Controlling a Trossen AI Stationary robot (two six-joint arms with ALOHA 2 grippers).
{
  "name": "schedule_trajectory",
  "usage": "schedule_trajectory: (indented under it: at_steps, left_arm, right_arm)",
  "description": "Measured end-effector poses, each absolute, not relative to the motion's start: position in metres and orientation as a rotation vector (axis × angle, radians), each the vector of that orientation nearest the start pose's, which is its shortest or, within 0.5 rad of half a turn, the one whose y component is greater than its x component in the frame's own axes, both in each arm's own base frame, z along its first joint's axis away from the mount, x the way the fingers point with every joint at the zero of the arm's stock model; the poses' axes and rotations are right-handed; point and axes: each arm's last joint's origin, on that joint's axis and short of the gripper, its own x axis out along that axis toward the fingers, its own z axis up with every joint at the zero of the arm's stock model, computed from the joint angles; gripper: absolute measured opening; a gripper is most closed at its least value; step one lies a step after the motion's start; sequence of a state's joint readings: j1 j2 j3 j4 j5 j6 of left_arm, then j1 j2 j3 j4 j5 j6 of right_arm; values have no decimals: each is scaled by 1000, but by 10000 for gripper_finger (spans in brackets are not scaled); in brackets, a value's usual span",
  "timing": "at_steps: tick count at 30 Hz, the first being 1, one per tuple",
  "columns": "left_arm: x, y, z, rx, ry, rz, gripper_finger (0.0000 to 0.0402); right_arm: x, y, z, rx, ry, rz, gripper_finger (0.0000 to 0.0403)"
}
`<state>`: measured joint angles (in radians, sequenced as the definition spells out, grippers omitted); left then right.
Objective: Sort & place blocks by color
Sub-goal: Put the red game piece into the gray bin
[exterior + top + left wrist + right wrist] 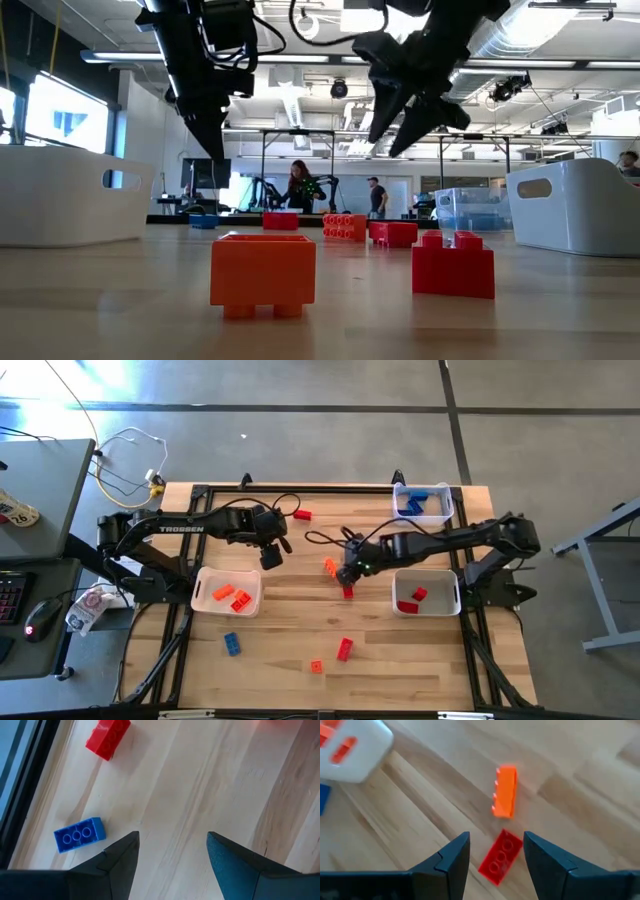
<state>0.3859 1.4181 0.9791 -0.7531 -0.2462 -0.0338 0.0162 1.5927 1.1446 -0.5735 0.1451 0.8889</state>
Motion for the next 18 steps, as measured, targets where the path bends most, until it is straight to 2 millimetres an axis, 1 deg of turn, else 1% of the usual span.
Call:
schedule_trajectory:
  at_steps: [2, 5, 9, 11, 14, 16, 18]
  left_arm:
    - [241, 105, 226, -113, 1198, 575, 220]
    - [241, 105, 226, -113, 1198, 575, 219]
    - [241, 105, 226, -112, 1196, 575, 219]
    - [241, 105, 226, -111, 1196, 574, 219]
    - [241, 105, 226, -110, 1196, 574, 219]
    - [241, 105, 226, -104, 1198, 569, 220]
    - [241, 105, 226, -104, 1198, 569, 220]
  right_arm:
    - [322, 2, 229, 740, 924, -558, 169]
    - [323, 4, 228, 775, 935, -538, 169]
    - [324, 10, 236, 790, 947, -528, 169]
    - [327, 14, 242, 776, 938, -546, 169]
    - [334, 18, 246, 750, 971, -578, 169]
    - [339, 19, 246, 720, 1006, -609, 169]
    - [343, 18, 242, 712, 1069, -657, 169]
